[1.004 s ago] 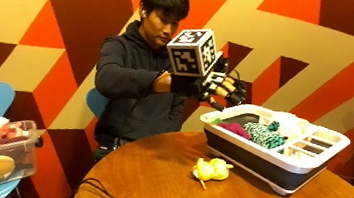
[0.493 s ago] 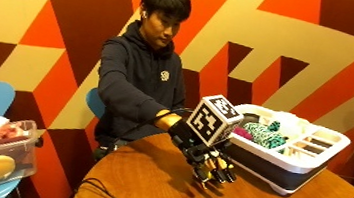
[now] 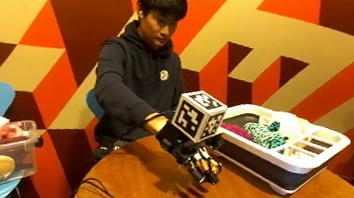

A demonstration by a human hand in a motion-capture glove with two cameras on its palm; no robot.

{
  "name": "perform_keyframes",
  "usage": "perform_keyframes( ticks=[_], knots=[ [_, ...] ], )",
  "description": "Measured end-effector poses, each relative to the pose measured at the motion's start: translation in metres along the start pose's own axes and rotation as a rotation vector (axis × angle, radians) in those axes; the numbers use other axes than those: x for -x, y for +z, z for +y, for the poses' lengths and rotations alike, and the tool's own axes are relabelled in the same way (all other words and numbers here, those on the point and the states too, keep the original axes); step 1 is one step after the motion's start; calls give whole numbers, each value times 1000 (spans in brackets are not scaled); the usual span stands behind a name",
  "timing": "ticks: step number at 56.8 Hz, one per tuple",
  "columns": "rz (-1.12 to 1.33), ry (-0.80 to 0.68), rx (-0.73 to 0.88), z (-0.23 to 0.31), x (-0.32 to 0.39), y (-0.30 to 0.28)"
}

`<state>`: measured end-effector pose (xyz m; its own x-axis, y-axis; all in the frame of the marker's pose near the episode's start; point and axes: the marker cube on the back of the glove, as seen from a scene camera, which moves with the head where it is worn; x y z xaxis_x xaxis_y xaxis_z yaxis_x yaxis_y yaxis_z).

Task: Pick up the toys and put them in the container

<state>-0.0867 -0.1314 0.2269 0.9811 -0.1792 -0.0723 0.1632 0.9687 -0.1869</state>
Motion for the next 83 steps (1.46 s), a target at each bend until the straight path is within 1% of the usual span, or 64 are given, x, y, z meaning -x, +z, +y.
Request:
perform_keyframes(
  ticks=[6,13,19,26,31,35,39,45,49,53,62,74,83],
  knots=[
    [-86,17,-109,16,-17,-39],
    [-253,-38,-296,39,-9,-99],
    [-392,-129,-417,56,12,-149],
    [-485,-271,-483,68,55,-185],
    [-543,-352,-469,66,93,-194],
    [-548,-415,-405,61,128,-189],
    [-469,-462,-308,56,163,-171],
    [-345,-482,-100,45,202,-142],
    [-321,-498,-42,40,212,-132],
    [-348,-523,-67,39,211,-133],
    [-452,-489,-185,47,186,-156],
    [-453,-407,-266,65,141,-177],
    [-449,-385,-314,80,114,-170]
  ],
)
